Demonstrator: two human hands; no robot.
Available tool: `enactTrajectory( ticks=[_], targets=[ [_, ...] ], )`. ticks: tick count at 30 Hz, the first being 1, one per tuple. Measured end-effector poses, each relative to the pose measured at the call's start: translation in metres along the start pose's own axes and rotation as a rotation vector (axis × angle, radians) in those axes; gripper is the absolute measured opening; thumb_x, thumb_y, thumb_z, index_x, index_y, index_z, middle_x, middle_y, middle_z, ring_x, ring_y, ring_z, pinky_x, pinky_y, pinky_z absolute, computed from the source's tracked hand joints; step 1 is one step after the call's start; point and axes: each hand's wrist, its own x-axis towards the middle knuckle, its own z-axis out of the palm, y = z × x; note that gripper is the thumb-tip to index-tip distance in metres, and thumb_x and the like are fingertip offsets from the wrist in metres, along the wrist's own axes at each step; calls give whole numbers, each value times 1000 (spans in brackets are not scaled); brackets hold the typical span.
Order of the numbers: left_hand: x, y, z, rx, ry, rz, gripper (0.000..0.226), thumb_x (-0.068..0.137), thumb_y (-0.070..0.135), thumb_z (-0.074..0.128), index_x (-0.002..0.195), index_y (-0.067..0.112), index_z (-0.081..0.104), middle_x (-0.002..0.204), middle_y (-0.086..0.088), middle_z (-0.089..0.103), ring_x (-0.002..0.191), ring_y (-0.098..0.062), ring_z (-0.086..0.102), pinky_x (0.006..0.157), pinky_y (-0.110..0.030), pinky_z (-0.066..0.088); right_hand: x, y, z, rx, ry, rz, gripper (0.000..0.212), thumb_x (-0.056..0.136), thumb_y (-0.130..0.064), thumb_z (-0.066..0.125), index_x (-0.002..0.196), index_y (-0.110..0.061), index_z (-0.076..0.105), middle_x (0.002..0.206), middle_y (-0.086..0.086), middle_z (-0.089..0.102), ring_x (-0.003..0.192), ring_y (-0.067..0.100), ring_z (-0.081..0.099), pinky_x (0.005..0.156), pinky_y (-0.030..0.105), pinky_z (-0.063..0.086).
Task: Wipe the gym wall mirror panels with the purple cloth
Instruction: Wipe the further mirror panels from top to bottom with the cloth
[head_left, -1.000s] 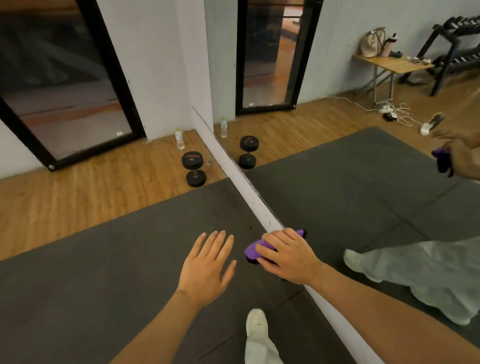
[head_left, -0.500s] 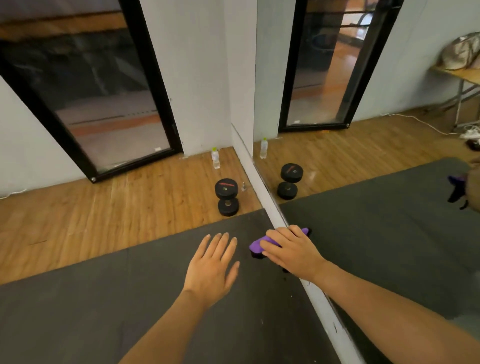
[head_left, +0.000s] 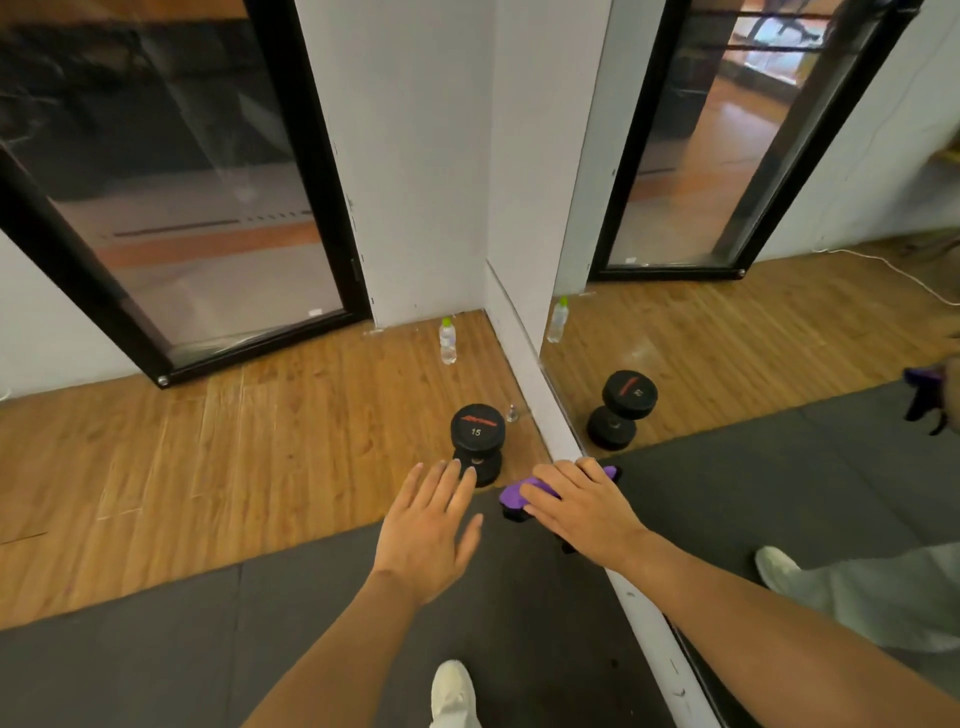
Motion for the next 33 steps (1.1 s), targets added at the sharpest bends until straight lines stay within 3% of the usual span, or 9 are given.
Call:
enactTrajectory(
  ticks=[8,13,17,21,24,28,33],
  targets=[
    [97,-90,44,-46,-113,-28,56,97,42,37,130,5,65,130,-13,66,119,-32,63,108,-47,32,114,49,64,51,-300,107,79,46,-19,96,113,-21,53,112,7,64,94,26,63,76,39,54],
    [154,-117,88,-106,-227,-77,72,106,46,9,132,7,63,132,-12,65,122,-31,62,105,-51,48,159,88,124,71,-388,111,78,33,-19,99,105,-21,71,108,7,68,92,27,67,72,38,56],
    [196,-134,138,-128,-286,-98,70,107,44,10,132,7,63,134,-13,64,124,-30,62,104,-52,50,187,119,183,121,-409,129,81,27,-18,100,105,-19,75,107,8,71,91,27,70,71,38,58],
    [236,-151,196,-88,-287,-98,60,100,44,30,129,5,65,130,-14,66,120,-32,64,108,-50,45,209,144,242,157,-384,138,82,26,-17,100,104,-19,75,106,8,71,89,28,71,71,38,58],
    [252,-163,246,-82,-307,-123,67,106,44,18,130,4,65,130,-15,66,120,-33,64,108,-47,33,218,156,290,187,-378,171,79,27,-18,100,103,-18,76,105,8,72,89,27,71,71,38,59],
    [252,-177,312,-116,-354,-159,73,107,44,9,129,2,65,130,-16,66,119,-34,65,109,-50,36,222,158,359,217,-360,223,76,34,-15,99,106,-17,74,108,9,71,92,28,70,73,40,58],
    [257,-200,420,-138,-323,-165,59,97,39,36,133,-1,61,136,-19,61,127,-35,59,110,-46,30,239,153,473,207,-293,326,75,41,-10,96,111,-16,69,111,10,68,98,29,65,75,42,56]
  ],
)
